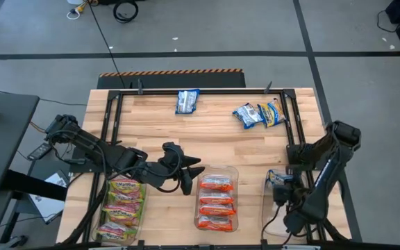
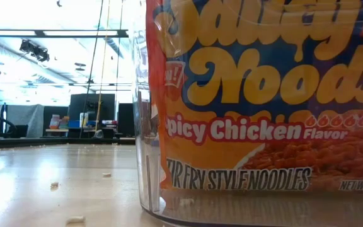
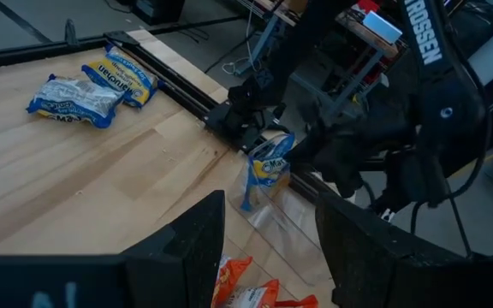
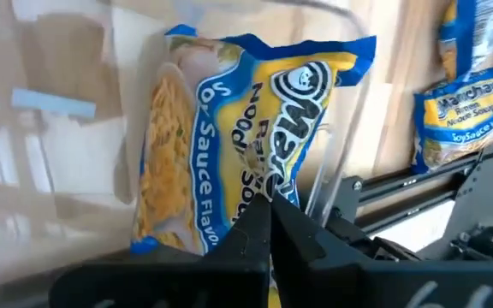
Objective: Sort Maruchan noodles
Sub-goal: Put the blue noodle pack into the right transparent bin
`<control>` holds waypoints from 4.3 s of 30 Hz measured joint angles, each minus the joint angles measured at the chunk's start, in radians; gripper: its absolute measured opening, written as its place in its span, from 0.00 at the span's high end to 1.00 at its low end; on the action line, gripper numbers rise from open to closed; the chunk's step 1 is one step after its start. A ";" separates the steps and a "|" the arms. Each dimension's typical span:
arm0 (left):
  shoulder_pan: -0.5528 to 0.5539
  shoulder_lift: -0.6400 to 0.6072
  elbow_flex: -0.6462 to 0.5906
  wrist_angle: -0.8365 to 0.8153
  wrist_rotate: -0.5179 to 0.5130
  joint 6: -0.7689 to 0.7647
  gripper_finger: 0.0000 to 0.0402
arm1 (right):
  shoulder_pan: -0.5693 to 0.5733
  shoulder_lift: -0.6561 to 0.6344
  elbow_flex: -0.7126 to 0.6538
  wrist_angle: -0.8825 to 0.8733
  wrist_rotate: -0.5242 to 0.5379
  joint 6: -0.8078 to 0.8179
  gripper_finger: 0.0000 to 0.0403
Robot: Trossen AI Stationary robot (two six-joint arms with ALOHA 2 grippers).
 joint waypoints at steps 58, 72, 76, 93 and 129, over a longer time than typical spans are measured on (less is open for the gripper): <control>-0.095 0.001 0.000 0.372 0.018 0.227 0.53 | -0.802 -0.287 0.112 0.141 0.237 0.006 0.44; -0.118 0.009 0.000 0.402 0.017 0.265 0.53 | -1.272 0.110 0.111 0.344 0.249 -0.330 0.47; -0.115 0.009 0.000 0.385 0.012 0.293 0.53 | -1.325 0.182 0.111 0.415 0.274 -0.427 0.50; -0.052 0.009 0.000 0.272 -0.012 0.269 0.53 | -1.375 0.328 0.108 0.478 0.471 -0.635 0.64; -0.072 0.008 0.000 0.065 -0.036 0.164 0.53 | -0.816 -0.431 0.144 0.262 -0.212 -0.439 0.98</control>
